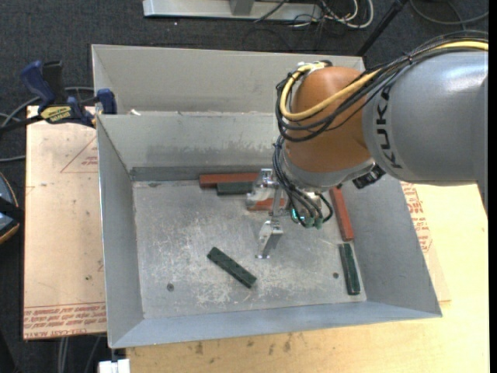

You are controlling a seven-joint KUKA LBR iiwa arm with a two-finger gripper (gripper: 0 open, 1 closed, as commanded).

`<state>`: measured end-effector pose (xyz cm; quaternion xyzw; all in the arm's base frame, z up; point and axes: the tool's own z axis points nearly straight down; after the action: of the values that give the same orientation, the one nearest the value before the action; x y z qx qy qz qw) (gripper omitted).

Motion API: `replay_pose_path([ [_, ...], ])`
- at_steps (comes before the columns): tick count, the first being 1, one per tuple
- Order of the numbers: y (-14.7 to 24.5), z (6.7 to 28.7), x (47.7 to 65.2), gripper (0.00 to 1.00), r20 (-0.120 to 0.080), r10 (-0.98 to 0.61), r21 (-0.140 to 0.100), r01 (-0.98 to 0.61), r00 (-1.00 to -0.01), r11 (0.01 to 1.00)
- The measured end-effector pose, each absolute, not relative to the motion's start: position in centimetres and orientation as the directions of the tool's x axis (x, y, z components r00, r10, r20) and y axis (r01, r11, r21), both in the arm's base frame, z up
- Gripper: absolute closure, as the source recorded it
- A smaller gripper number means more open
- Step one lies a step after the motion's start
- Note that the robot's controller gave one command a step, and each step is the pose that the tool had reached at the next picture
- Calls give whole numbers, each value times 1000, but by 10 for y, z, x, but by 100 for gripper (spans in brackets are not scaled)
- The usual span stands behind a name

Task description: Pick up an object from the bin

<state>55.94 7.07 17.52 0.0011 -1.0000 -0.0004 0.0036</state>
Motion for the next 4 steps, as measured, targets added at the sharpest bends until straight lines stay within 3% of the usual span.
replay_pose_path([
  [1, 70, 180, 561, 0, -1, -1, 1, -1, -1000, 1000],
  [2, 80, 137, 551, 0, -9, 34, 2, 34, -999, 999],
  [3, 90, 93, 554, 0, 2, 73, 2, 73, -997, 997],
  [4, 75, 78, 514, 100, -19, 67, 8, 66, -998, 998],
])
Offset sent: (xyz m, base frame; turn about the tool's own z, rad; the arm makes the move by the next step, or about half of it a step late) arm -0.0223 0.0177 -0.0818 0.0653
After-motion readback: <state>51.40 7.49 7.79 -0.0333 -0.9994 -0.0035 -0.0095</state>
